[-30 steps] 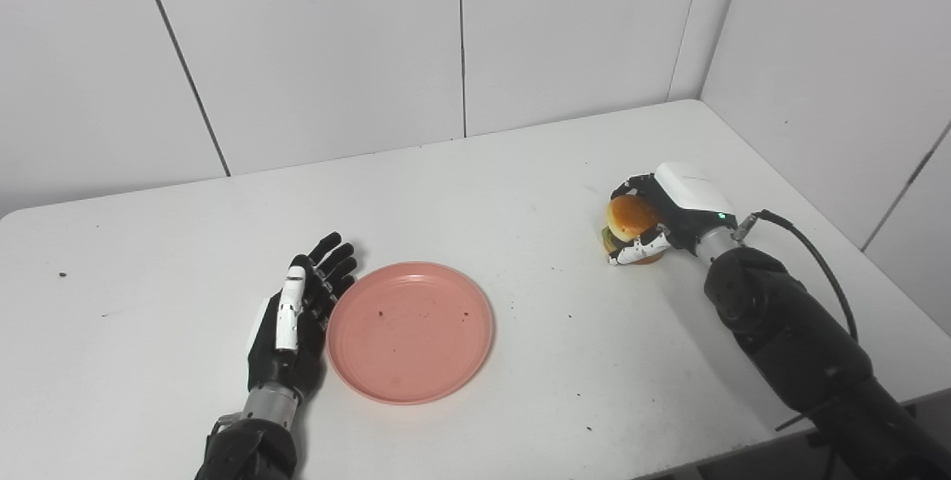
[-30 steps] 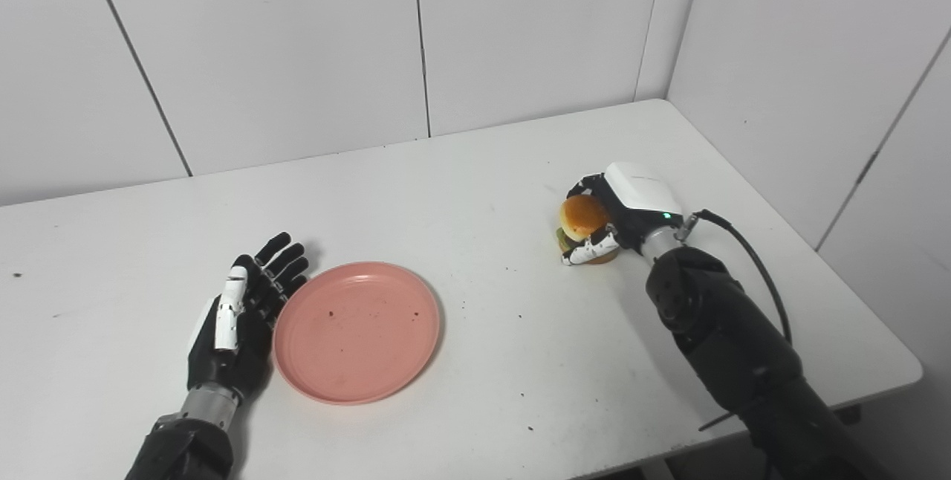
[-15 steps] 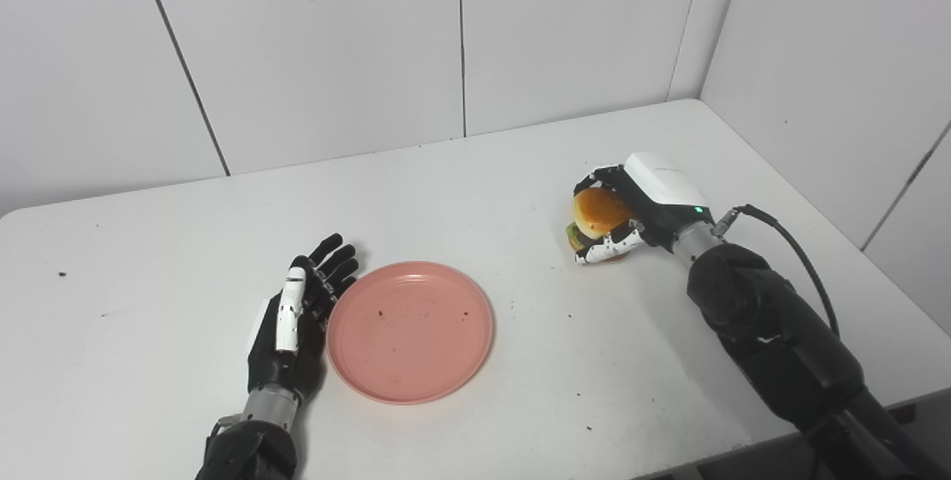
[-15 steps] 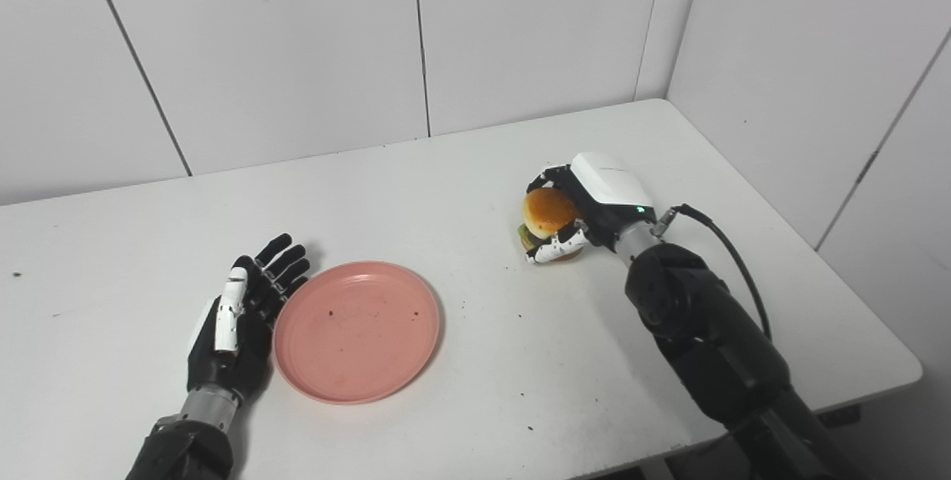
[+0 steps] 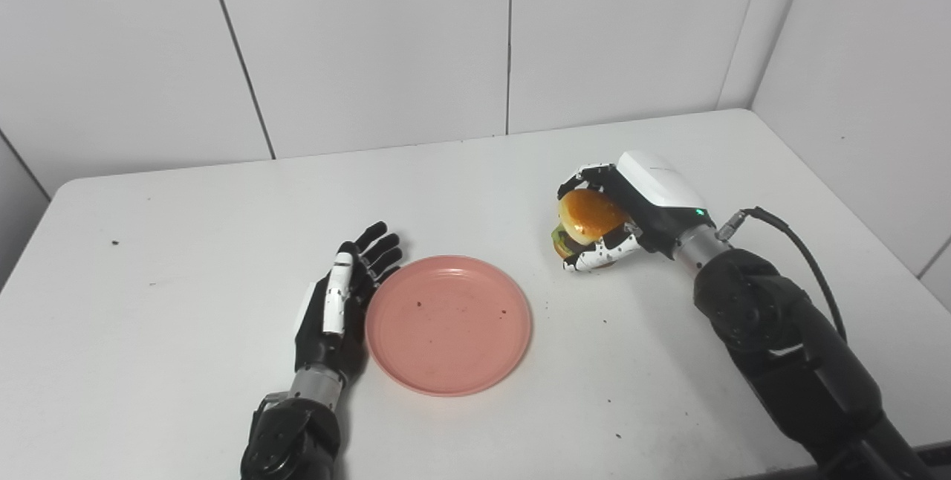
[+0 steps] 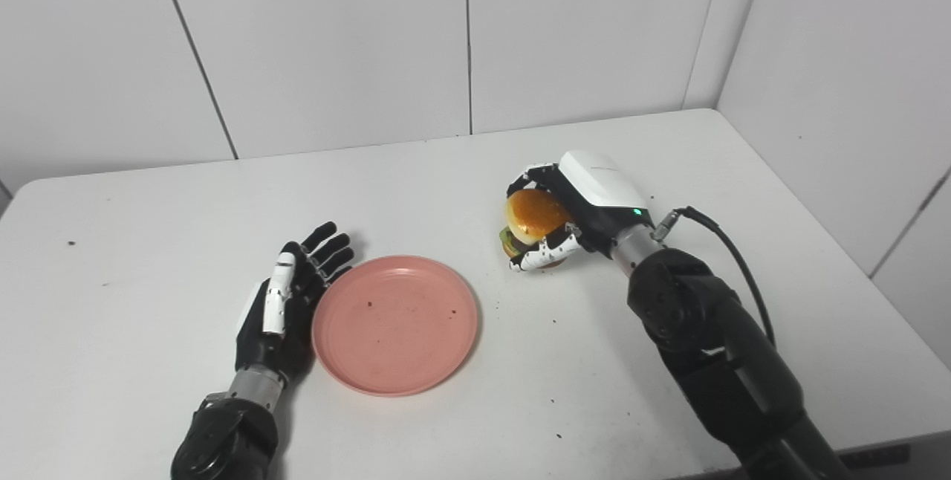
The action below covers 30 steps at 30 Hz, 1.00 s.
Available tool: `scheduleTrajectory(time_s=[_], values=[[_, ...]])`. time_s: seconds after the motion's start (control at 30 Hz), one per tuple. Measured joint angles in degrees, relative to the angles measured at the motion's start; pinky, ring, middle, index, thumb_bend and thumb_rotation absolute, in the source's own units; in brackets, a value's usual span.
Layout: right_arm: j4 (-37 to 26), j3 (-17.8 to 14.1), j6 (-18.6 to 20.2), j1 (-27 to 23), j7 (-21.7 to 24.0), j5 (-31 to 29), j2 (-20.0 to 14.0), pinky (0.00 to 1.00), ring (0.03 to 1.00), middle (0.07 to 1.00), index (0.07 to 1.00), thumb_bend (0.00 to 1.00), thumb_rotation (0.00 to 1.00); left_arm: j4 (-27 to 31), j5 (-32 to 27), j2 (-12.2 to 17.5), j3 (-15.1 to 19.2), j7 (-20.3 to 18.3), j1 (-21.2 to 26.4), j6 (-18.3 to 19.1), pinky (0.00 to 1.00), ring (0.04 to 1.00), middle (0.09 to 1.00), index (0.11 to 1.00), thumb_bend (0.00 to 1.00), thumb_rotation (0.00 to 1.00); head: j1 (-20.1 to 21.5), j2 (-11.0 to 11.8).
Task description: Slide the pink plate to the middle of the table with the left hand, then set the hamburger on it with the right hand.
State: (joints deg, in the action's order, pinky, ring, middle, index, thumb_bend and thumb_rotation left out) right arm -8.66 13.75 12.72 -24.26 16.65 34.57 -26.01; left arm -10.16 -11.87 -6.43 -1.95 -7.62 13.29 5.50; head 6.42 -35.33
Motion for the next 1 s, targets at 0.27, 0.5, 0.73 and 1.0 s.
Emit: scheduleTrajectory(time_s=[0.27, 0.5, 0.73, 1.0], values=[[0.15, 4.46, -2.88, -1.45, 1.55, 0.32, 2.27, 0.22, 0.295, 0.477, 0.604, 0.54, 0.0, -1.41, 2.35, -2.4, -0.21, 2.25, 0.01, -2.95, 0.84, 0.832, 0.806, 0.77, 0.31, 1.0, -5.1, -0.44], [0.88, 6.97, -5.46, -1.64, 2.83, 1.25, 3.57, 0.26, 0.353, 0.48, 0.596, 0.54, 0.0, -2.79, 3.62, -3.25, -0.44, 3.06, 0.01, -5.61, 0.87, 0.856, 0.826, 0.794, 0.31, 1.0, -5.8, -0.44], [1.01, 9.3, -7.03, -1.64, 4.96, 1.28, 4.5, 0.22, 0.296, 0.475, 0.596, 0.55, 0.0, -3.05, 4.49, -3.95, -0.48, 4.03, -0.04, -6.25, 0.86, 0.844, 0.82, 0.79, 0.3, 1.0, -7.3, -0.53], [3.55, 12.12, -9.36, -1.63, 5.81, 2.58, 5.65, 0.27, 0.344, 0.48, 0.611, 0.54, 0.0, -3.22, 4.56, -4.14, -0.56, 4.06, -0.04, -6.53, 0.86, 0.859, 0.841, 0.813, 0.32, 1.0, -5.36, -0.88]])
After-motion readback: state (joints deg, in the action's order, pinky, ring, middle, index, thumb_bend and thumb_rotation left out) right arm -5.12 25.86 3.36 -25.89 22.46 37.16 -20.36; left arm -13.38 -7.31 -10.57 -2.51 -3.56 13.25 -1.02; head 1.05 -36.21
